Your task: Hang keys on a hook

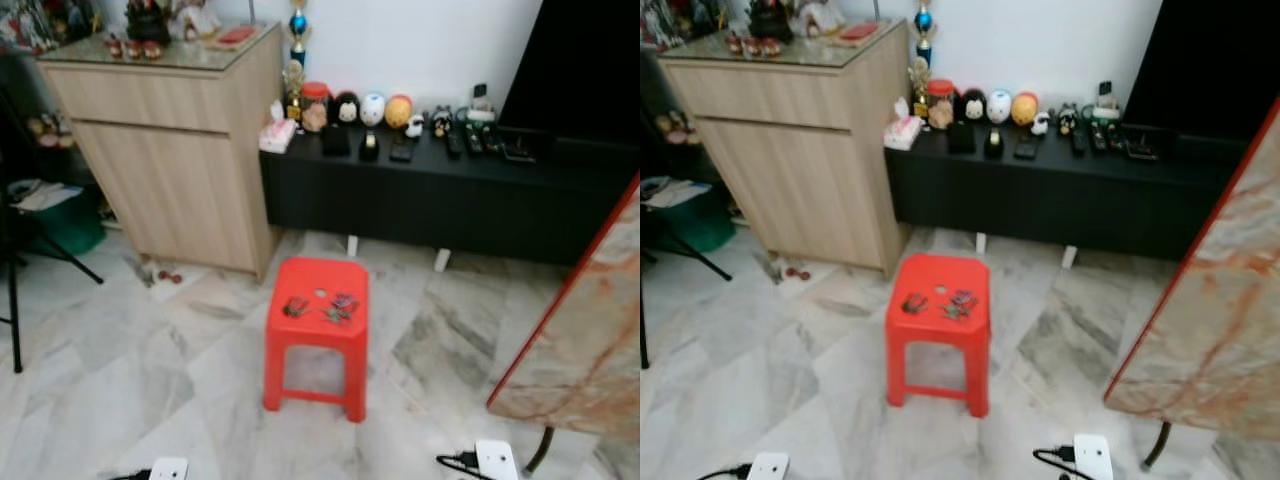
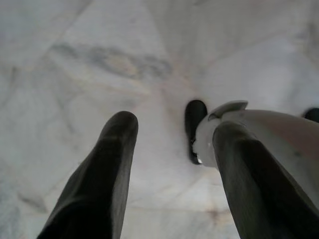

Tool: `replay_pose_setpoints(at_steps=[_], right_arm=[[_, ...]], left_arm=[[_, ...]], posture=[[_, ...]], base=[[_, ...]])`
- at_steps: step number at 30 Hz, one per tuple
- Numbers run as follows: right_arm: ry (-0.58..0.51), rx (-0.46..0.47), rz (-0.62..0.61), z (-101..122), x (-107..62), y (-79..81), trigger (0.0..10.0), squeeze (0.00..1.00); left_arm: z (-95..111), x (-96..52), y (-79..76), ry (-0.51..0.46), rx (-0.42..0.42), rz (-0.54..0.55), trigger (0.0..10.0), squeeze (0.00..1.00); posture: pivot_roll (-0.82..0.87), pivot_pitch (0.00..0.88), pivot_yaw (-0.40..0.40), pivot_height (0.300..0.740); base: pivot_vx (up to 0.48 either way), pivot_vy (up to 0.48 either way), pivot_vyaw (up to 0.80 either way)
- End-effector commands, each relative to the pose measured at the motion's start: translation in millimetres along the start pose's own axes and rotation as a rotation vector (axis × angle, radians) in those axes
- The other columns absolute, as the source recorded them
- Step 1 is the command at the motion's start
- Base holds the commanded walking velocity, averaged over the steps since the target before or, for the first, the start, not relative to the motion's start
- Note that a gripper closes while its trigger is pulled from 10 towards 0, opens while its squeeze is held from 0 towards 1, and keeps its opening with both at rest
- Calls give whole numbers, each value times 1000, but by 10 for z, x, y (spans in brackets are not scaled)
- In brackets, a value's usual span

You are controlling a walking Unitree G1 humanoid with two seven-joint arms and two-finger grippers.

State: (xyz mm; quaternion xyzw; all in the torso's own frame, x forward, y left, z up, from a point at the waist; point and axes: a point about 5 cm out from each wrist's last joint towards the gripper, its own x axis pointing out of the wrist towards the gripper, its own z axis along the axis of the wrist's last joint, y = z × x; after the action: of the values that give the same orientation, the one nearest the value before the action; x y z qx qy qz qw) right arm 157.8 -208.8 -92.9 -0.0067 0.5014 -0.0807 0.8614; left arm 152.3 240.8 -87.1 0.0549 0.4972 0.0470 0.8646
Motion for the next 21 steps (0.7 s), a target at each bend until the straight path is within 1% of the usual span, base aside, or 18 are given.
replay_pose_setpoints(at_steps=[1,17,21], right_arm=[[-14,10,3,42,5,22,10000,0],[-34,14,-15,55,4,13,10000,0],[-35,12,-15,55,3,8,10000,0]], left_arm=[[-47,-9,31,19,9,7,10000,0],[-42,-9,30,17,19,6,10000,0],[-42,-9,26,15,20,6,10000,0]], posture=[[7,0,-43,740],[12,0,-44,740],[16,0,-46,740]], base=[[0,394,0],[0,391,0],[0,309,0]])
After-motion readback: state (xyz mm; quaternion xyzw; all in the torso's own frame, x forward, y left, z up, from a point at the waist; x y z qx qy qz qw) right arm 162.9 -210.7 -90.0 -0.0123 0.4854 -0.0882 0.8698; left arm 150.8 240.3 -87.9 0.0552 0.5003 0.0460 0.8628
